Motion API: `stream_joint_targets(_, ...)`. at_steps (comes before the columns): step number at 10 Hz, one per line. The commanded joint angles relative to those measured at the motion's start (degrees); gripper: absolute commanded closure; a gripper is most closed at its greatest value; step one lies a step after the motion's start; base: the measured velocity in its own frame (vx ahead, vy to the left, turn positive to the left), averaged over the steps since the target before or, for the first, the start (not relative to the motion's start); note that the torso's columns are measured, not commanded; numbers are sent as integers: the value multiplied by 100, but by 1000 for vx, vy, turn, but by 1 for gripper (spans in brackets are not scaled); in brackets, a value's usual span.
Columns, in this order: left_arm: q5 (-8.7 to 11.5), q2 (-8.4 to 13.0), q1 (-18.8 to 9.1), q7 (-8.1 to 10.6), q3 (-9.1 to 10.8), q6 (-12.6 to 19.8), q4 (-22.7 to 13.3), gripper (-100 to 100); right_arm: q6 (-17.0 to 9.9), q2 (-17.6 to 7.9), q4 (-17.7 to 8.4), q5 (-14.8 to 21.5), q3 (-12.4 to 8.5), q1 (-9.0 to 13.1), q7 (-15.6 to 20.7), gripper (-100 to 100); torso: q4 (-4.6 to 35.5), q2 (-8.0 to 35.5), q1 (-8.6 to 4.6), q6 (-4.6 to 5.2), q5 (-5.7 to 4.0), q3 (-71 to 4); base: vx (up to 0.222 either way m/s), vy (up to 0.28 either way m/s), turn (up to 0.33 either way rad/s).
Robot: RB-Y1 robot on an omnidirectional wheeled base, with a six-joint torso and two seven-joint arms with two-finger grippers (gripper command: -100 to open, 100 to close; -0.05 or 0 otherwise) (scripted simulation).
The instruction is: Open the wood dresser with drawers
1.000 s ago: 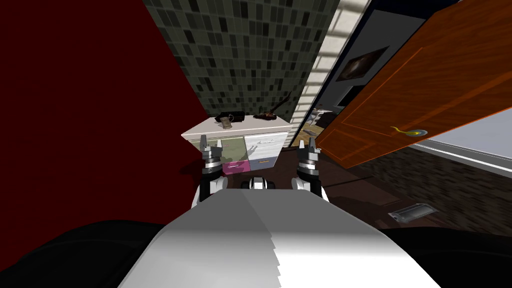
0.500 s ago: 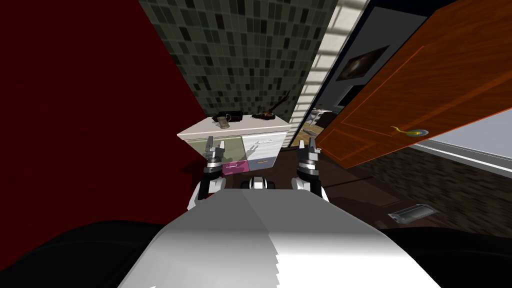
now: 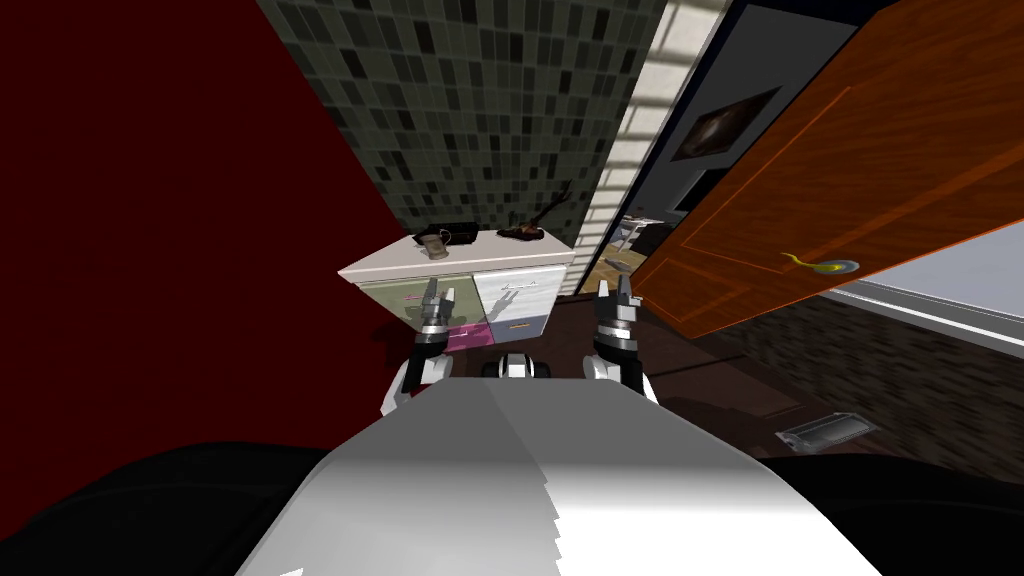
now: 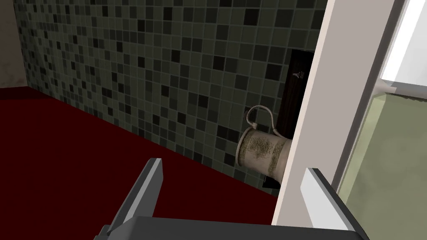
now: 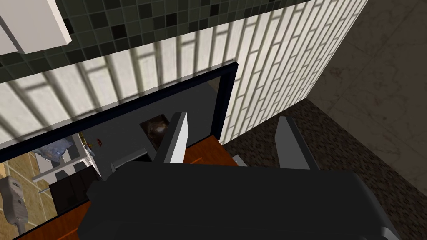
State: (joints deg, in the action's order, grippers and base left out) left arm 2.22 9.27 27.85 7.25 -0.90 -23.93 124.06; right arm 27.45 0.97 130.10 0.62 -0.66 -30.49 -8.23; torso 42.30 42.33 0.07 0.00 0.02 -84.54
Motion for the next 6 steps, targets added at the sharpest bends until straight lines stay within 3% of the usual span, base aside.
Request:
stream_joint_targets(1, 39, -9, -110, 0, 2, 81, -425, -100, 0, 0, 0, 0, 0, 0, 0, 0, -1, -5, -11, 0, -3, -3, 68, -146, 0)
stream_joint_targets(6, 86, 20, -265, -5, -10, 176, -995, -100, 0, 0, 0, 0, 0, 0, 0, 0, -1, -1, -9, 0, -3, -2, 45, -123, 2)
